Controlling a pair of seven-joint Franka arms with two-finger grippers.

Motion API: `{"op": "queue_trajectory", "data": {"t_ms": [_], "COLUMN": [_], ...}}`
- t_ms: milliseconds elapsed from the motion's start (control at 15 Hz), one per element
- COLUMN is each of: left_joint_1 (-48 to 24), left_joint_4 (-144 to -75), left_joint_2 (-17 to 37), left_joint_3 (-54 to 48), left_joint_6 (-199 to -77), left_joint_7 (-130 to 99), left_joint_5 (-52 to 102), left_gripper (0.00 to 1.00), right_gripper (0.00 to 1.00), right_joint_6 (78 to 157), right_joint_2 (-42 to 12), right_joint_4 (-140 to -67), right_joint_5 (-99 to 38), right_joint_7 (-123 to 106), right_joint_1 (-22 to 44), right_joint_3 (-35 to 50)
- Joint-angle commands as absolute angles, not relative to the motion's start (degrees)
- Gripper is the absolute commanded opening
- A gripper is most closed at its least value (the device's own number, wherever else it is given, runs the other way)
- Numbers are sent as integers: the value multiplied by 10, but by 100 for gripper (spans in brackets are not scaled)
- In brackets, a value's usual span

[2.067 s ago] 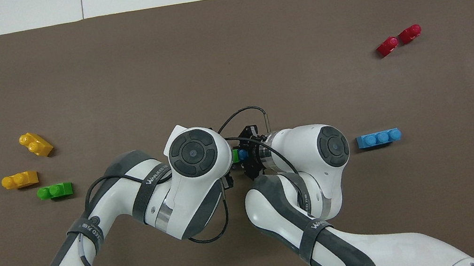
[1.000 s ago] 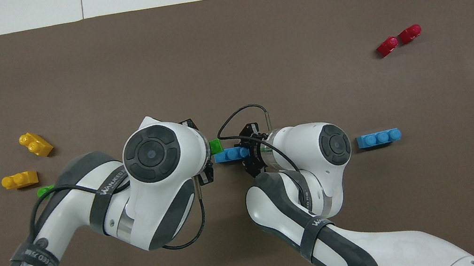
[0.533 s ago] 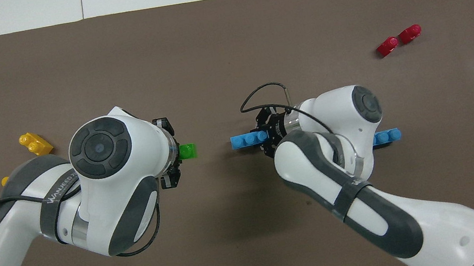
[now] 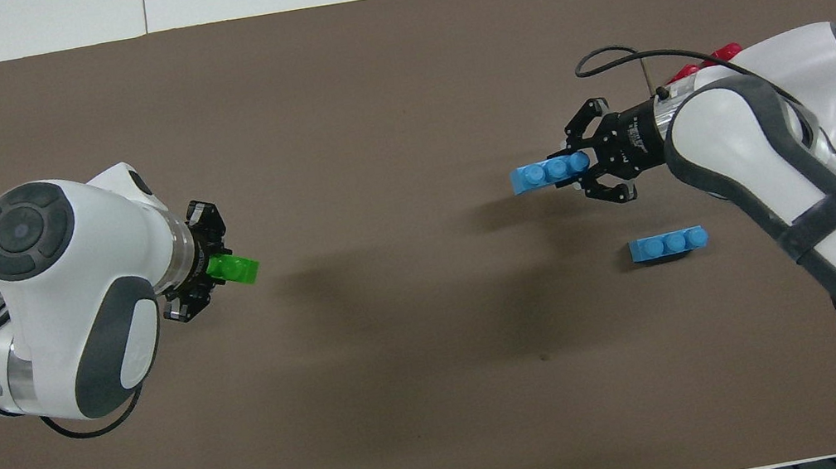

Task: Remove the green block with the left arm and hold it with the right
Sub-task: 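Carry the green brick to the green bricks while the right carries blue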

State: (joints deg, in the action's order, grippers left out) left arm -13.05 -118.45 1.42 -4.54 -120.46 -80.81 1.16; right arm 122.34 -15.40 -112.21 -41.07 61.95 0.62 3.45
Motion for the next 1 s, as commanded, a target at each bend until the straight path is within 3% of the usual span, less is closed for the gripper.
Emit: {"op": "queue_trajectory", "data": {"t_ms": [0, 467, 933], "left_joint_1": [-81, 3, 19], "left_joint_4": [-1233, -1250, -1243], "left_joint_2": [-3, 45, 90], "left_joint_3": [-51, -49, -49], "left_joint_6": [-1254, -1331, -1372], "left_joint_7": [-723, -550, -492], "left_joint_5": [18, 18, 12], "left_gripper": [0, 0, 0], "right_gripper": [0, 0, 0], "right_joint_6": [1201, 1193, 1210], "right_joint_2": [-159, -163, -178], "right_joint_4": [-1118, -1144, -1151], "right_joint_5": [-375, -355, -354], "right_joint_7": [585, 526, 522], "right_joint_1": [-46, -97, -110], "right_joint_3": [43, 43, 42]}}
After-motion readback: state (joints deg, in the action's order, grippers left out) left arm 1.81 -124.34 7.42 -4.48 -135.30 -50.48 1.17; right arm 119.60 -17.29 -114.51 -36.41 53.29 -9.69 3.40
